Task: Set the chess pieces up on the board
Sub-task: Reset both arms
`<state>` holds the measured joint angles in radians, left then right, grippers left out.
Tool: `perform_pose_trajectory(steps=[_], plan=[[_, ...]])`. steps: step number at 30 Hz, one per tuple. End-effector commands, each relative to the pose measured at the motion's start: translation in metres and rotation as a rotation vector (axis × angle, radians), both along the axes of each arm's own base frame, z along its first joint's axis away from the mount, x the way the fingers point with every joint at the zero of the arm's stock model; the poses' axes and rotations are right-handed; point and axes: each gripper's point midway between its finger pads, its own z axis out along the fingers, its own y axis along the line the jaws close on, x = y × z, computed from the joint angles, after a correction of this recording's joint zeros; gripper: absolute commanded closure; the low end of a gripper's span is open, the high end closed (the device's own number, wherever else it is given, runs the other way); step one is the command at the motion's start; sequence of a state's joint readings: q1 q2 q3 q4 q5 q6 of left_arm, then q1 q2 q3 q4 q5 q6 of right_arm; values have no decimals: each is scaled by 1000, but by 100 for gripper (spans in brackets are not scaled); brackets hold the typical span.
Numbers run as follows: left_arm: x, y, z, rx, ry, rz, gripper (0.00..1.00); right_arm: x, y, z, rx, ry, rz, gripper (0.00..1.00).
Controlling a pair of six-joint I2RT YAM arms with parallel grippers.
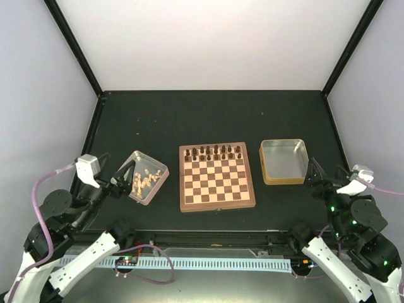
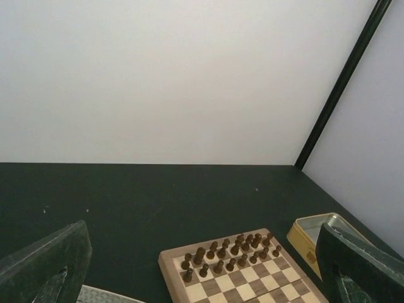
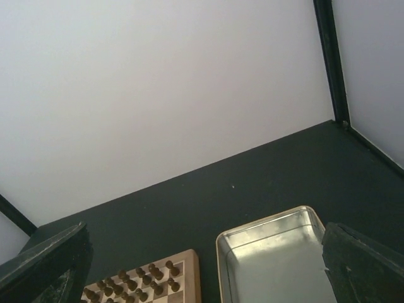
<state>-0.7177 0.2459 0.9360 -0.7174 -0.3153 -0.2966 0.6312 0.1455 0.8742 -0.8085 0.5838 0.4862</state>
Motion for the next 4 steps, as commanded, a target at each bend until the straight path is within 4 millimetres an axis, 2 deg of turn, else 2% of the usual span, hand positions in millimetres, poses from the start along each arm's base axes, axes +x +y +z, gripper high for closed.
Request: perform_pose_trajectory(steps=[1,4], plan=[[-5,10,-1,40,6,24,1,-6,-15,-5,8,17,-63,0],[-5,11,-1,41,5,29,1,-6,-15,-6,13,21,-61,0]])
